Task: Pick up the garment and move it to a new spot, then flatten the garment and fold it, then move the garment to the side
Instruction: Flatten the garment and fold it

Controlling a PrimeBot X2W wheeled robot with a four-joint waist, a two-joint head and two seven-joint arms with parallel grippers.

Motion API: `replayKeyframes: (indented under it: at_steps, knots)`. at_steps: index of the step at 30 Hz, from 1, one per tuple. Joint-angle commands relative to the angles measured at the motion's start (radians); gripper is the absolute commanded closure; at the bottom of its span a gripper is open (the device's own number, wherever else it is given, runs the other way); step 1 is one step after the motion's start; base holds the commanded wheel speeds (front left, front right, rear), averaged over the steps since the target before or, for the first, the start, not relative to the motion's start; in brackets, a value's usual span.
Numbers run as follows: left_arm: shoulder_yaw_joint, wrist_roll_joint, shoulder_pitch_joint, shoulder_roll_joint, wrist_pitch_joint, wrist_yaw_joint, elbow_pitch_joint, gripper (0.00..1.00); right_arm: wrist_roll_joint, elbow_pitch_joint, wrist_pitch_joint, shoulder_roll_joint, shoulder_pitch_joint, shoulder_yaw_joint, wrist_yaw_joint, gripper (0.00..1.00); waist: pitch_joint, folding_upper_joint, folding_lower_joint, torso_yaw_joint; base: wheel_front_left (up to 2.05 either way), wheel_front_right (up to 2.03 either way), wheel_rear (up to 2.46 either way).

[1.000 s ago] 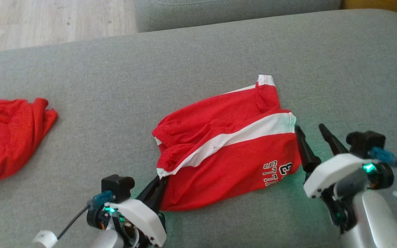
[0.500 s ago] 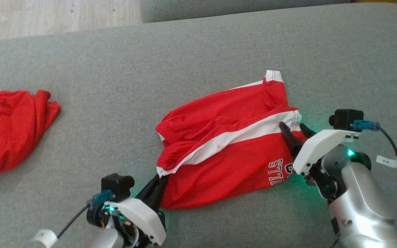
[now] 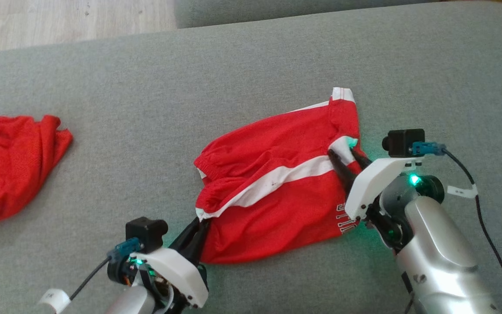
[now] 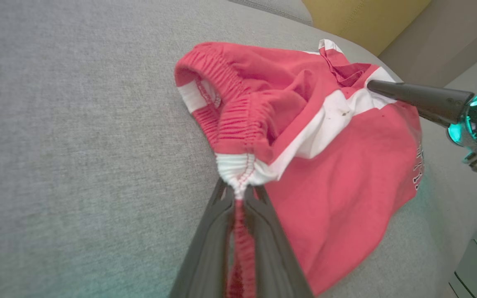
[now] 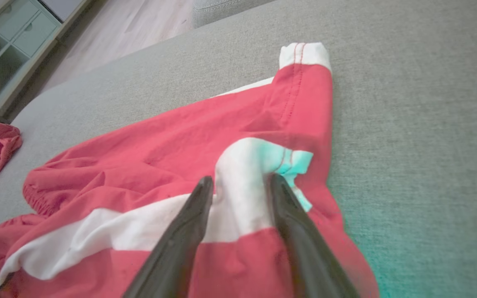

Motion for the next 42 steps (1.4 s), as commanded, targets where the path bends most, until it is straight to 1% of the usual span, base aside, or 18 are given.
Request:
replayKeyframes:
  at_steps: [1, 2, 3, 9, 12, 15, 18, 22, 24, 27, 28, 29, 31, 33, 35, 37, 39, 42]
  knots:
    - [0.035, -0.008, -0.041, 0.02, -0.01, 0.001, -0.03, 1.0, -0.016, -0.034, -0.001, -0.001, -0.024, 0.02, -0.001, 0.72, 0.0, 0.0, 0.0, -0.001, 0.0, 0.0, 0.0]
    - [0.035, -0.009, -0.041, 0.021, -0.009, 0.001, -0.032, 1.0, -0.03, -0.03, 0.002, -0.001, -0.027, 0.023, -0.001, 0.91, 0.001, 0.0, 0.0, -0.002, 0.0, 0.0, 0.0]
    - [0.036, -0.01, -0.041, 0.022, -0.009, 0.002, -0.033, 1.0, -0.042, -0.026, 0.002, -0.001, -0.03, 0.022, -0.001, 1.0, 0.001, 0.0, 0.0, -0.003, 0.0, 0.0, 0.0]
    - [0.044, -0.006, -0.042, 0.024, -0.036, 0.012, -0.064, 1.0, -0.16, -0.069, -0.092, -0.005, -0.053, -0.036, -0.001, 1.0, -0.005, 0.0, 0.0, 0.002, 0.0, 0.0, 0.0]
    - [0.073, -0.026, -0.043, 0.013, -0.091, 0.008, -0.125, 1.0, -0.194, -0.161, -0.151, -0.004, -0.046, -0.065, -0.001, 1.0, -0.014, 0.0, 0.0, 0.005, 0.0, 0.0, 0.0]
    - [0.111, -0.079, -0.046, -0.001, -0.135, -0.007, -0.218, 1.0, -0.209, -0.279, -0.174, -0.003, -0.019, -0.088, -0.001, 1.0, -0.022, 0.0, 0.0, 0.008, 0.0, 0.0, 0.0]
    - [0.141, -0.15, -0.055, -0.001, -0.125, -0.02, -0.328, 1.0, -0.21, -0.412, -0.15, -0.003, 0.024, -0.112, -0.001, 1.0, -0.022, 0.0, 0.0, 0.012, 0.0, 0.0, 0.0]
    - [0.151, -0.225, -0.105, 0.021, -0.02, -0.022, -0.427, 1.0, -0.183, -0.557, -0.053, -0.002, 0.055, -0.133, -0.001, 1.0, 0.013, 0.0, 0.0, 0.009, 0.0, 0.0, 0.0]
    - [0.157, -0.263, -0.162, 0.025, 0.037, -0.022, -0.439, 1.0, -0.163, -0.581, -0.007, -0.003, 0.026, -0.127, -0.001, 1.0, 0.048, 0.0, 0.0, 0.001, 0.0, 0.0, 0.0]
    - [0.188, -0.293, -0.287, 0.032, 0.092, -0.02, -0.392, 1.0, -0.113, -0.541, 0.013, -0.003, -0.089, -0.107, -0.001, 1.0, 0.117, 0.0, 0.0, -0.02, 0.0, 0.0, 0.0]
    - [0.205, -0.304, -0.337, 0.029, 0.097, -0.021, -0.363, 1.0, -0.097, -0.51, 0.002, -0.003, -0.142, -0.099, -0.001, 1.0, 0.138, 0.0, 0.0, -0.028, 0.0, 0.0, 0.0]
    - [0.205, -0.304, -0.337, 0.029, 0.097, -0.021, -0.363, 1.0, -0.097, -0.51, 0.002, -0.003, -0.142, -0.099, -0.001, 1.0, 0.138, 0.0, 0.0, -0.028, 0.0, 0.0, 0.0]
    - [0.24, -0.3, -0.45, 0.03, 0.083, -0.025, -0.292, 1.0, -0.065, -0.433, -0.041, -0.003, -0.258, -0.074, -0.001, 1.0, 0.175, 0.0, 0.0, -0.042, 0.0, 0.0, 0.0]
    - [0.265, -0.264, -0.569, 0.037, 0.04, -0.031, -0.218, 1.0, -0.053, -0.357, -0.119, -0.003, -0.379, -0.047, -0.001, 1.0, 0.207, 0.0, 0.0, -0.053, 0.0, 0.0, 0.0]
    - [0.285, -0.218, -0.677, 0.037, -0.038, -0.037, -0.158, 1.0, -0.047, -0.287, -0.23, -0.003, -0.484, -0.047, -0.001, 1.0, 0.231, 0.0, 0.0, -0.058, 0.0, 0.0, 0.0]
    - [0.278, -0.181, -0.753, 0.036, -0.114, -0.044, -0.109, 1.0, -0.041, -0.213, -0.332, -0.003, -0.554, -0.058, -0.001, 1.0, 0.248, 0.0, 0.0, -0.059, 0.0, 0.0, 0.0]
    - [0.25, -0.159, -0.785, 0.039, -0.174, -0.048, -0.068, 1.0, -0.031, -0.135, -0.396, -0.002, -0.585, -0.062, -0.001, 1.0, 0.26, 0.0, 0.0, -0.057, 0.0, 0.0, 0.0]
    - [0.16, -0.149, -0.756, 0.05, -0.228, -0.05, -0.008, 1.0, -0.014, -0.018, -0.421, -0.002, -0.572, -0.032, -0.001, 1.0, 0.276, 0.0, 0.0, -0.052, 0.0, 0.0, 0.0]
